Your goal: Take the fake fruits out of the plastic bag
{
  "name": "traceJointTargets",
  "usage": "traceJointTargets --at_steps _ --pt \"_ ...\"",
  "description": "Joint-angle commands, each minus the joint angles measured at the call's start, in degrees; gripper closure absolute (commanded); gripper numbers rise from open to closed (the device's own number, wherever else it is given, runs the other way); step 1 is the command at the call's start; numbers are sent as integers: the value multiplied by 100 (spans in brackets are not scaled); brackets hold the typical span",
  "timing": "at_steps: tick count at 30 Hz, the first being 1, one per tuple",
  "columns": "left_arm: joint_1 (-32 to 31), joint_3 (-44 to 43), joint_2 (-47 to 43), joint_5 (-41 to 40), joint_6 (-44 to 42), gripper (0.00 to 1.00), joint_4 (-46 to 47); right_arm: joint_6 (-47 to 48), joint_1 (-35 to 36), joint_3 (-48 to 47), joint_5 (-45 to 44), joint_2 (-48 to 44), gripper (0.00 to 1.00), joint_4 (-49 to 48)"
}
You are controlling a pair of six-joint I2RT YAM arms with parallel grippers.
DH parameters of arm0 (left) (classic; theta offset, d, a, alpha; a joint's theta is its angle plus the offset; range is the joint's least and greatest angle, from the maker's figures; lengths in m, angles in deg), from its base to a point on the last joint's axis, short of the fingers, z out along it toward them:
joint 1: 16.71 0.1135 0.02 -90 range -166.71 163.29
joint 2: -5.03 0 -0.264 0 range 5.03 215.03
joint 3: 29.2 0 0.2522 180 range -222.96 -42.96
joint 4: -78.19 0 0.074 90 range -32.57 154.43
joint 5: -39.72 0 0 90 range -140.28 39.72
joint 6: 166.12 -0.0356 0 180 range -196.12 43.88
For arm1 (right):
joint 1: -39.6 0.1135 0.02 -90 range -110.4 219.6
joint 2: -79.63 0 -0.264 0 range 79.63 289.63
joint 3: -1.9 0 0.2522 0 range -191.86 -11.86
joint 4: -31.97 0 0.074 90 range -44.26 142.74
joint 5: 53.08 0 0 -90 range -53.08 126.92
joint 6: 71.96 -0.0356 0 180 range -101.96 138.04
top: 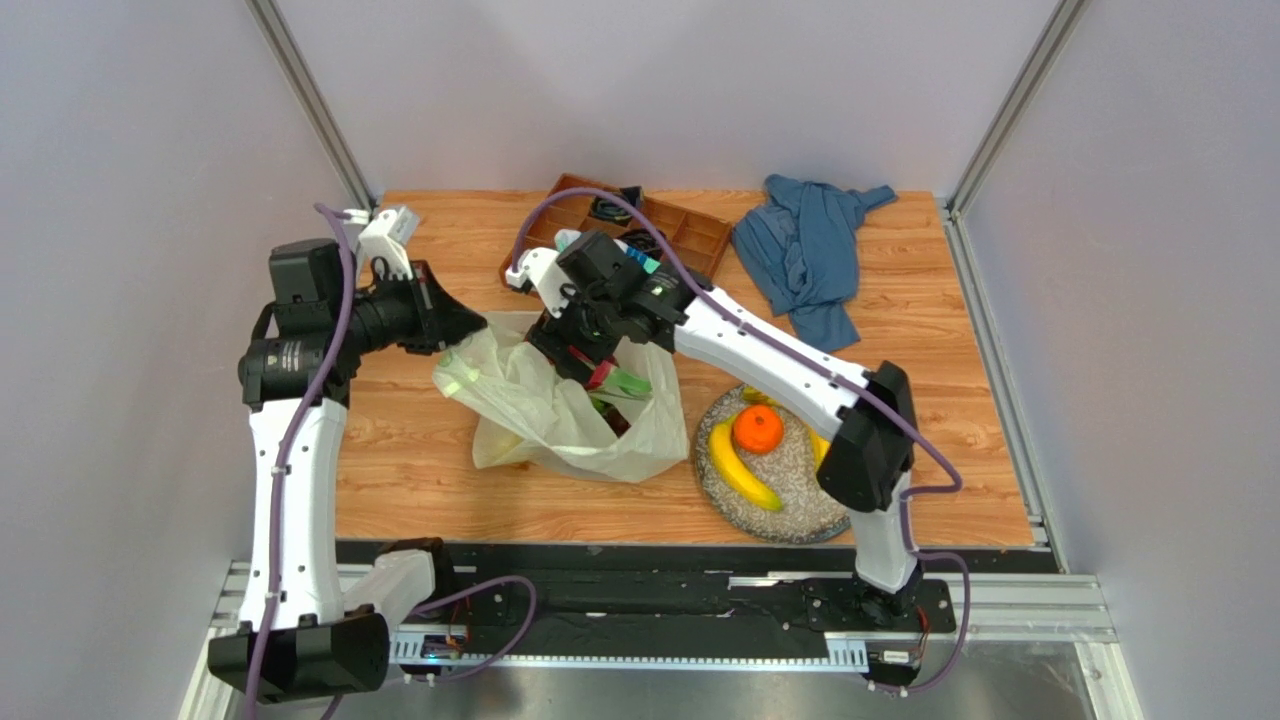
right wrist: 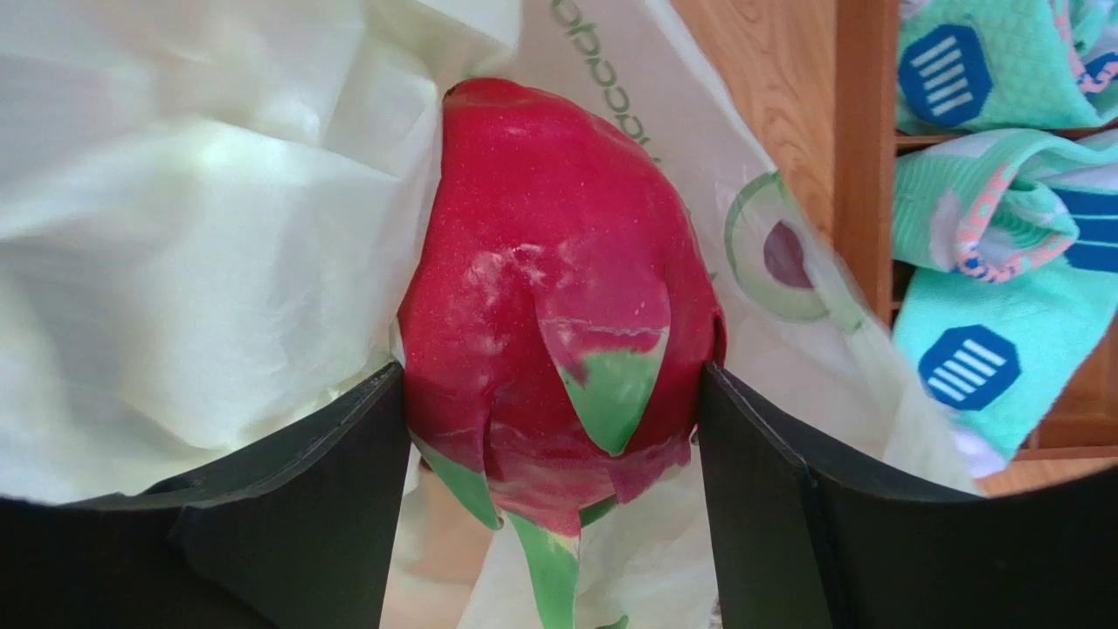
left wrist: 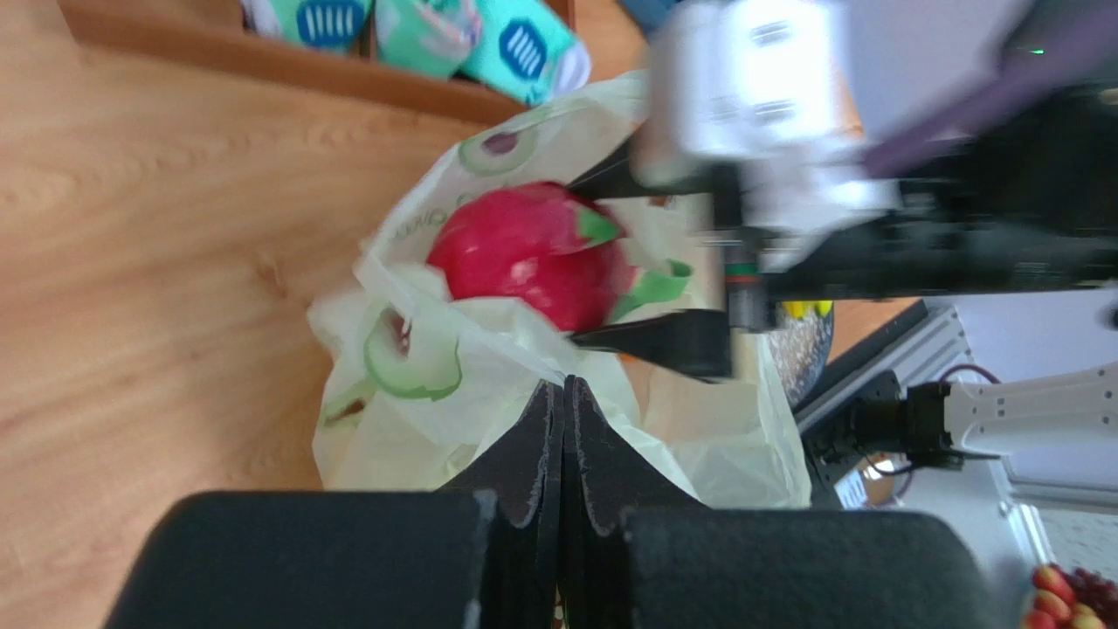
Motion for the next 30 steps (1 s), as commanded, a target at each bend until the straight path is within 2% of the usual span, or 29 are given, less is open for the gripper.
traceJointTargets --at_steps 1,6,9,12,13,16,20,27,30 --pt "47 -199 -389 49 402 100 948 432 -166 -428 -957 496 75 -428" --pt "47 -112 6 4 42 100 133 265 -175 134 -1046 603 75 -401" --pt "47 564 -238 39 225 100 271 141 -184 661 -975 568 72 -410" --pt "47 1171 -380 13 375 100 492 45 -201 1040 -583 576 43 -375" --pt "55 1381 -398 -4 410 100 509 27 -210 1179 -493 541 29 -349" --pt "47 1602 -538 -13 428 100 571 -69 -219 1374 -159 313 13 -349" --pt "38 1735 -556 -22 410 100 597 0 -237 1637 158 49 0 -375" --pt "47 1682 -512 -22 323 100 720 150 -307 1628 615 110 0 -208" --pt "47 1665 -512 -22 296 100 729 150 -377 1586 615 163 6 -261"
